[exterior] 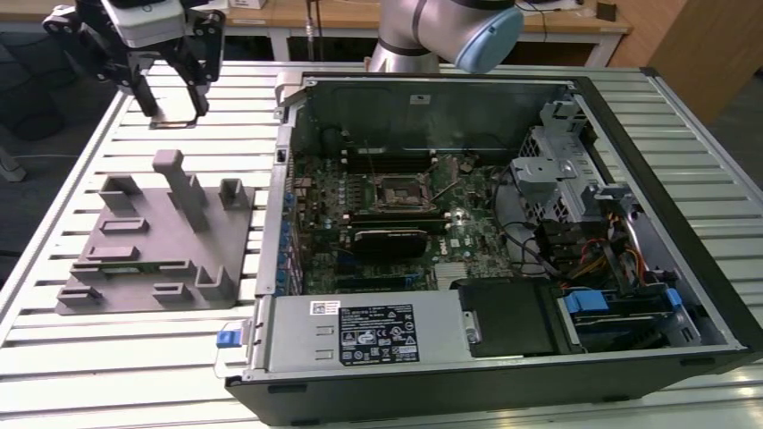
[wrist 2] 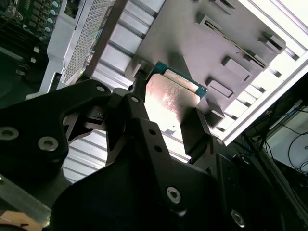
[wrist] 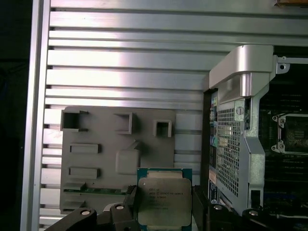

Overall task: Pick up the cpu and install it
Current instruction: 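Pick up the cpu and move it towards the insertion slot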

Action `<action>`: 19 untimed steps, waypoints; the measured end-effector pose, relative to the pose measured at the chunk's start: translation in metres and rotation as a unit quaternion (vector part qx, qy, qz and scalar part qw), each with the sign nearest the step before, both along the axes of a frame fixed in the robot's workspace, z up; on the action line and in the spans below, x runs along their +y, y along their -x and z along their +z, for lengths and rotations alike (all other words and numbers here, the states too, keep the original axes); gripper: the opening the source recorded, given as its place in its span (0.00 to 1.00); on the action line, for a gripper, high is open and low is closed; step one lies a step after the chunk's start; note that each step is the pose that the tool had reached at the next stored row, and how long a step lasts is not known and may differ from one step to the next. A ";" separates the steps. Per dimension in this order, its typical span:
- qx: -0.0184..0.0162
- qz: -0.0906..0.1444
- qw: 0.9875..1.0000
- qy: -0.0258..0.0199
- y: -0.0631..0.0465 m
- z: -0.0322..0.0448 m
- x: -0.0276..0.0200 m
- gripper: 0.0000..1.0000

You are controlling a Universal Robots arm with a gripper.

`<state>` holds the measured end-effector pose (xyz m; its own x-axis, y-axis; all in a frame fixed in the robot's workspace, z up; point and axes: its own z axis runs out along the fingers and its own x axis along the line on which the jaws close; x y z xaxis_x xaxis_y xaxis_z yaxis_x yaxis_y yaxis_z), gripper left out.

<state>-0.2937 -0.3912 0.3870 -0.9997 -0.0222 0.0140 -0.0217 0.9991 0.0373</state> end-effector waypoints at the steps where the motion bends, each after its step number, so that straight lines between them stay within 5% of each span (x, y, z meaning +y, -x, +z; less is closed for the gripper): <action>1: 0.000 0.000 1.000 0.000 -0.001 0.0000 0.0000 0.54; 19: 0.000 0.000 1.000 0.000 -0.026 0.0000 0.0000 0.54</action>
